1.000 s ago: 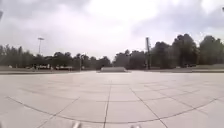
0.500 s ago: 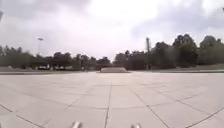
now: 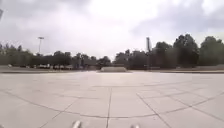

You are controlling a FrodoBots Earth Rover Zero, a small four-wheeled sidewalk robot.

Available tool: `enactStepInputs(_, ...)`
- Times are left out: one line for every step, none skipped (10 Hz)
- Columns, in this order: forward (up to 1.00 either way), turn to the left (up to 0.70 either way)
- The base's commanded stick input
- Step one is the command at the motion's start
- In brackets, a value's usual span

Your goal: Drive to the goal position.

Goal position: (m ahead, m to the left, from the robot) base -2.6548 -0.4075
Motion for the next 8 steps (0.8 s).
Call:
enactStepInputs(0.70,0.00)
enactStepInputs(0.70,0.00)
enactStepInputs(0.70,0.00)
enactStepInputs(0.70,0.00)
enactStepInputs(0.70,0.00)
enactStepInputs(0.70,0.00)
enactStepInputs(0.70,0.00)
enactStepInputs(0.70,0.00)
